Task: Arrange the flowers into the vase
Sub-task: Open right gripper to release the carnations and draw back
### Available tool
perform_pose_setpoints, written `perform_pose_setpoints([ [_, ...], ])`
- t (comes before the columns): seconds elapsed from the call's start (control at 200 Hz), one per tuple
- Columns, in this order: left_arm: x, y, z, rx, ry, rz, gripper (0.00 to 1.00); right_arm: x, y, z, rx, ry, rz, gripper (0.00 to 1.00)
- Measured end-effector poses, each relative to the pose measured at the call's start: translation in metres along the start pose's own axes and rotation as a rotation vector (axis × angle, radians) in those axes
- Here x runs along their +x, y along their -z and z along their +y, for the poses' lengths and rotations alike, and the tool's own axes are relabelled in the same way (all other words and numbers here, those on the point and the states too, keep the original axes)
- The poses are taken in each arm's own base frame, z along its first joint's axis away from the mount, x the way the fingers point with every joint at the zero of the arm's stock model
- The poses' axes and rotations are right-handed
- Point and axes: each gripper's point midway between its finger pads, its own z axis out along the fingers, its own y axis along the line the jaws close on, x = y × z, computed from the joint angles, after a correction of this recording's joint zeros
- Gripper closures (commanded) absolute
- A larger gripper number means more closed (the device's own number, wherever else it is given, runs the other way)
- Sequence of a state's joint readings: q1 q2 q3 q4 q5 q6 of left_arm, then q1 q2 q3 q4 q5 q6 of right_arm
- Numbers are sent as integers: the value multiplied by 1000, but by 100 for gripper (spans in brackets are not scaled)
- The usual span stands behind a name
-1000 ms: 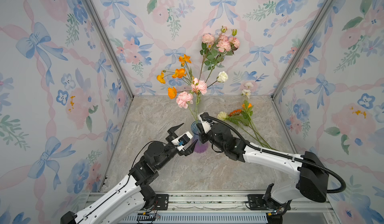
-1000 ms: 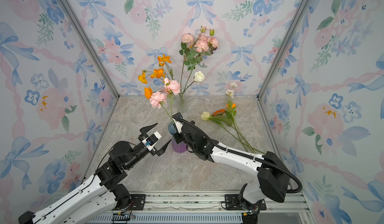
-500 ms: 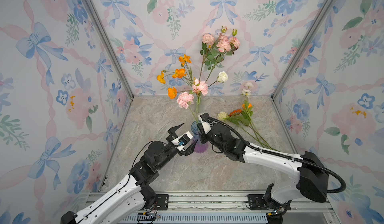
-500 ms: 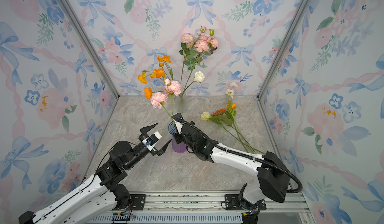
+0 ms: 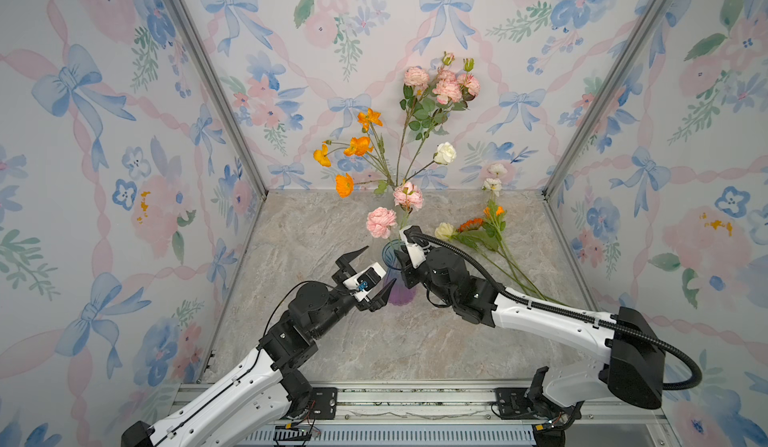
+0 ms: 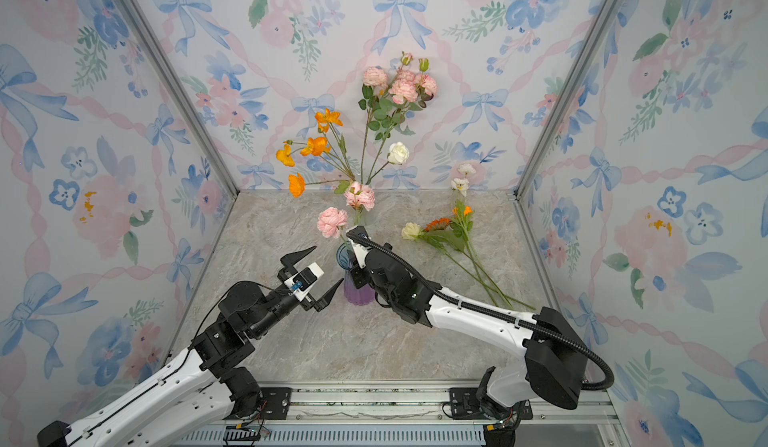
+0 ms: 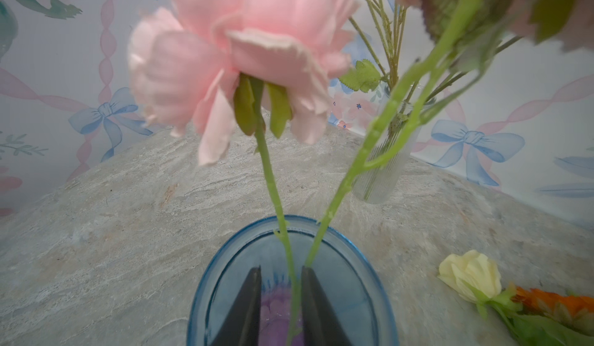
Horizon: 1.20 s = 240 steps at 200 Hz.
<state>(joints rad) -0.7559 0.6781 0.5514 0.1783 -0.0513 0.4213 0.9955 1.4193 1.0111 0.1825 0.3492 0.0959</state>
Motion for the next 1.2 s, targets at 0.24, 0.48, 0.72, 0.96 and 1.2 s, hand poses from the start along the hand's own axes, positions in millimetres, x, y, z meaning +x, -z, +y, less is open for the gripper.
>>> perform_pose_setpoints([
  [0.24, -4, -10, -16, 91, 28, -16, 2, -11, 48, -36, 97, -28, -13, 27],
  [0.48, -47, -58, -32, 249, 52, -57, 2, -3, 115, -152, 405, -253, 12, 30],
  [0.72, -84, -103, -69, 356, -6, -109, 2, 85, 156, -265, 755, -459, 323, 31],
  [0.96, -45, -109, -98, 328, -18, 19, 2, 151, 140, -288, 712, -405, 688, 46],
  [1.2, -50, -110, -95, 283, -12, 6, 2, 189, 102, -319, 644, -320, 886, 69],
])
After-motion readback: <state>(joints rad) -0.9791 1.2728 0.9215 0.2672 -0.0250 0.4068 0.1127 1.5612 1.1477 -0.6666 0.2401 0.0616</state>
